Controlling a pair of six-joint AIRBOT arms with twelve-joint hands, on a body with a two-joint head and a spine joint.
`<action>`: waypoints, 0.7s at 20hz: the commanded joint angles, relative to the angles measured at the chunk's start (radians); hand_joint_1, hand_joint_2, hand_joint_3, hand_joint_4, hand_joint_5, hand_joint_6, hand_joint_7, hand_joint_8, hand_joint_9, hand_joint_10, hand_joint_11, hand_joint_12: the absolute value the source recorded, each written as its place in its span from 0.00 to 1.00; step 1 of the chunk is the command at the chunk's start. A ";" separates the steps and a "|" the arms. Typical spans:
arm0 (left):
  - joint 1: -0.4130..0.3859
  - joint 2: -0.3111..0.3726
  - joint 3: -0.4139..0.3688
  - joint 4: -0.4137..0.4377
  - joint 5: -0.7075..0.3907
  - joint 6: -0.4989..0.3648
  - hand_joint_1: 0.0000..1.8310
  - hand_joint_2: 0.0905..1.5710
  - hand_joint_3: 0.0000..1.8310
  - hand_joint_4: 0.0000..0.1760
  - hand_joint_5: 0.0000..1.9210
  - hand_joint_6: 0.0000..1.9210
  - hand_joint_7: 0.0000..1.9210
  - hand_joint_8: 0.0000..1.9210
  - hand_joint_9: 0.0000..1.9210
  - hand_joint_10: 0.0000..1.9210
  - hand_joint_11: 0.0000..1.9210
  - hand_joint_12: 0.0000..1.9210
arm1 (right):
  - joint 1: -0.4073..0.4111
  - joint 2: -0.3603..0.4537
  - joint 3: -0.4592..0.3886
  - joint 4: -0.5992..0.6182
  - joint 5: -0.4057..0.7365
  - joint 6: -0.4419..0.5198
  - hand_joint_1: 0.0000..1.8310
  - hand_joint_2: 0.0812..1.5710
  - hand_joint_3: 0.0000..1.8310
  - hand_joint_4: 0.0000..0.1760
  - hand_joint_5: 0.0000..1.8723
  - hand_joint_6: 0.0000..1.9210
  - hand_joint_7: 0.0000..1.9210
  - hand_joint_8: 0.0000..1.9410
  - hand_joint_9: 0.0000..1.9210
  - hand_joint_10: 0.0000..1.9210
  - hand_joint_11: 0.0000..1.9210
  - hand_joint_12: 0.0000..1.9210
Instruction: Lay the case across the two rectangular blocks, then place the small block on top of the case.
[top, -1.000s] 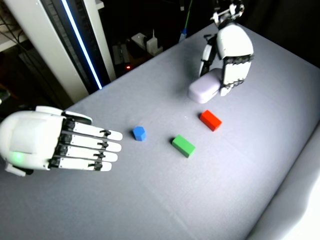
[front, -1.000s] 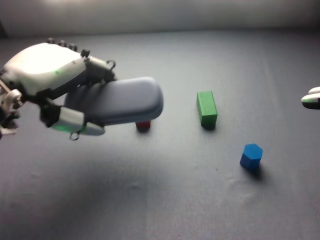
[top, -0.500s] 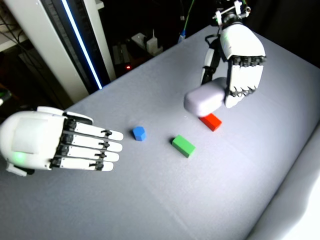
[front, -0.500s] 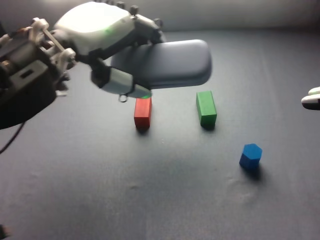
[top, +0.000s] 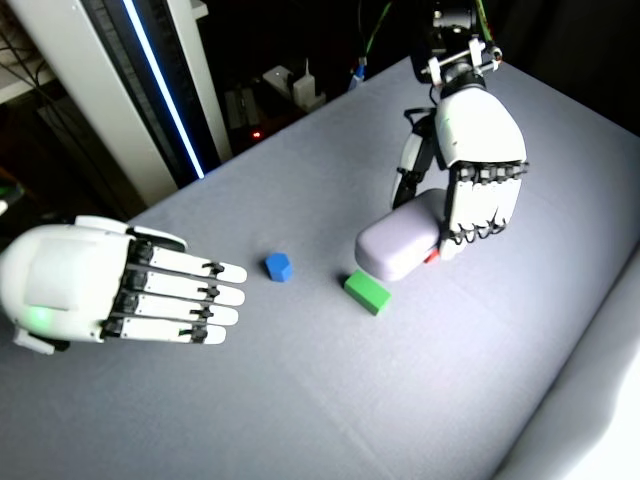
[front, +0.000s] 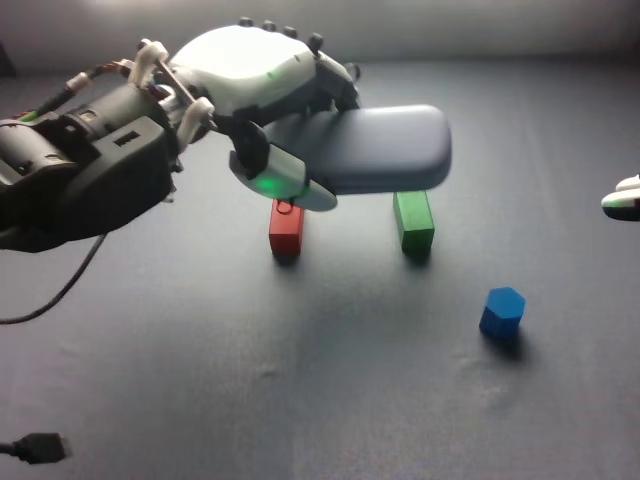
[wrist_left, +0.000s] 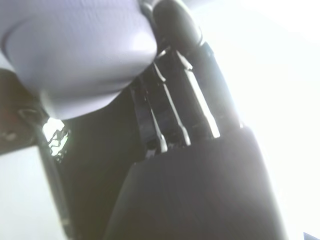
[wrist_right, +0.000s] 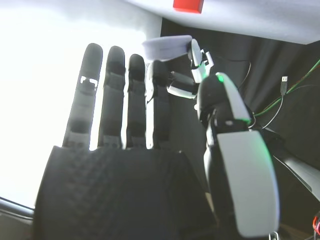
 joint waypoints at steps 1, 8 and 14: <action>-0.019 -0.006 0.005 0.000 -0.110 -0.004 0.76 0.67 0.00 0.00 0.50 0.41 0.55 0.46 0.51 0.61 0.46 0.67 | 0.013 0.001 0.005 0.031 0.115 0.005 0.34 0.83 0.00 0.00 0.26 0.00 0.24 0.00 0.25 0.00 0.10 0.40; -0.010 -0.035 0.032 0.000 -0.063 -0.004 0.69 0.71 0.00 0.00 0.49 0.41 0.51 0.66 0.51 0.68 0.47 0.86 | 0.013 -0.002 0.006 0.030 0.112 0.006 0.34 0.83 0.00 0.00 0.26 0.00 0.24 0.00 0.25 0.00 0.11 0.39; 0.000 -0.035 0.039 0.000 -0.040 -0.004 0.69 0.69 0.00 0.00 0.51 0.41 0.53 0.60 0.52 0.55 0.46 0.77 | 0.013 -0.002 0.006 0.030 0.112 0.007 0.35 0.83 0.00 0.00 0.26 0.00 0.24 0.00 0.25 0.00 0.10 0.38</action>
